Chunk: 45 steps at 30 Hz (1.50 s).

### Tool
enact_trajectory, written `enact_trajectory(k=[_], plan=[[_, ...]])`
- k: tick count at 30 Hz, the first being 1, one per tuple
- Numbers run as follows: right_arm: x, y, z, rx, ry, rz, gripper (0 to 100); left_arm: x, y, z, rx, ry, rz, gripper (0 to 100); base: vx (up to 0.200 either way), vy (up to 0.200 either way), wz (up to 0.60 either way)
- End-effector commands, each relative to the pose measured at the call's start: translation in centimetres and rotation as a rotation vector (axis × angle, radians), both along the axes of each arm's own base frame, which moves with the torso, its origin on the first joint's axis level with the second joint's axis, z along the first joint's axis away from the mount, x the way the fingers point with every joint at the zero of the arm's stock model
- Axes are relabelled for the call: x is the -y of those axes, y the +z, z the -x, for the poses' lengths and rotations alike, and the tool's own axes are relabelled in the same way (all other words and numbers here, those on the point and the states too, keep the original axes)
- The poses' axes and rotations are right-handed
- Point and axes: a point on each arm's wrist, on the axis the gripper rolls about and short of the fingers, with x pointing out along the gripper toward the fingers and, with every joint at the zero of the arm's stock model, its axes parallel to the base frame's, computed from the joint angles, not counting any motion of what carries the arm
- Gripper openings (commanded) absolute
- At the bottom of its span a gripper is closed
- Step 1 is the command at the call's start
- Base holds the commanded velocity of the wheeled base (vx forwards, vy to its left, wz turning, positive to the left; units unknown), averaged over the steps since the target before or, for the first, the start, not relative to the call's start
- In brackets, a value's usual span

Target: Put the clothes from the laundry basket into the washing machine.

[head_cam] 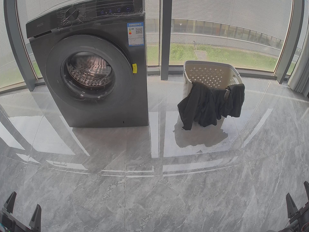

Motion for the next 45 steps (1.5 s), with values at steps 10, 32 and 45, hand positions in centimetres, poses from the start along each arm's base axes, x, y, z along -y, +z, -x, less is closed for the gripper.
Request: enact_trajectory(k=[10, 32, 45], plan=[[0.00, -0.52, -0.01, -0.001, 0.000, 0.000, 100, 0.00, -0.47, 0.00, 0.001, 0.001, 0.002, 100, 0.000, 0.000, 0.00], [0.00, -0.52, -0.01, -0.001, 0.000, 0.000, 100, -0.03, -0.47, 0.00, 0.002, 0.013, 0.029, 100, 0.055, 0.000, 0.00], [-0.01, -0.52, -0.01, -0.001, 0.002, 0.000, 100, -0.03, -0.47, 0.00, 0.002, 0.013, 0.029, 100, 0.200, 0.000, 0.00]])
